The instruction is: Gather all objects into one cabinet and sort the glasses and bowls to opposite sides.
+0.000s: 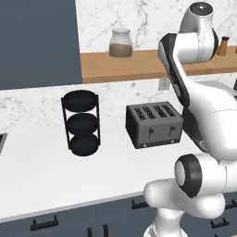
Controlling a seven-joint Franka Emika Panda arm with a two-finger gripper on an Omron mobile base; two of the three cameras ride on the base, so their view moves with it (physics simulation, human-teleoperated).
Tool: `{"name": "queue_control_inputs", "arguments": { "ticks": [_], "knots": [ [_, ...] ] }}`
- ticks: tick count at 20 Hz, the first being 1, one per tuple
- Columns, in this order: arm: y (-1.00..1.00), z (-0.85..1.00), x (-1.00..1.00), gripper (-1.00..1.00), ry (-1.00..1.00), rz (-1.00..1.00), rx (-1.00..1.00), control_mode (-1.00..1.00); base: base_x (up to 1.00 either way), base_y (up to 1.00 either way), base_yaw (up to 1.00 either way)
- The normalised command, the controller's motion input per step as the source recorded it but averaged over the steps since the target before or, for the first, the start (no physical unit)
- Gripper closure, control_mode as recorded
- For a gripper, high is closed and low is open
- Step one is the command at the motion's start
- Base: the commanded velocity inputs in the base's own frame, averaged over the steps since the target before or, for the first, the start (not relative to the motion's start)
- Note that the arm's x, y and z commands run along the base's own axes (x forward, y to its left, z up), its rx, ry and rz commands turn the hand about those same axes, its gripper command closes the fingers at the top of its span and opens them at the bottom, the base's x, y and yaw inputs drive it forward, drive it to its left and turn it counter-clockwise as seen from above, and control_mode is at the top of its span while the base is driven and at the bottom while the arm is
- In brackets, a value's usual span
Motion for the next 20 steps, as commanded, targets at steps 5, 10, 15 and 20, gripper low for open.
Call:
{"name": "queue_control_inputs", "arguments": {
  "ticks": [5,10,15,20],
  "knots": [
    [-0.18,-0.05,0.33,-1.0,-0.02,0.0,0.0,-1.0,0.0,0.0,0.0],
    [-0.03,-0.03,0.63,-1.0,-0.16,0.0,0.0,-1.0,0.0,0.0,0.0],
    [0.0,-0.03,0.48,-1.0,-0.11,0.0,0.0,-1.0,0.0,0.0,0.0],
    [-0.01,0.0,0.26,-1.0,0.07,0.0,0.03,-1.0,0.0,0.0,0.0]
  ]
}}
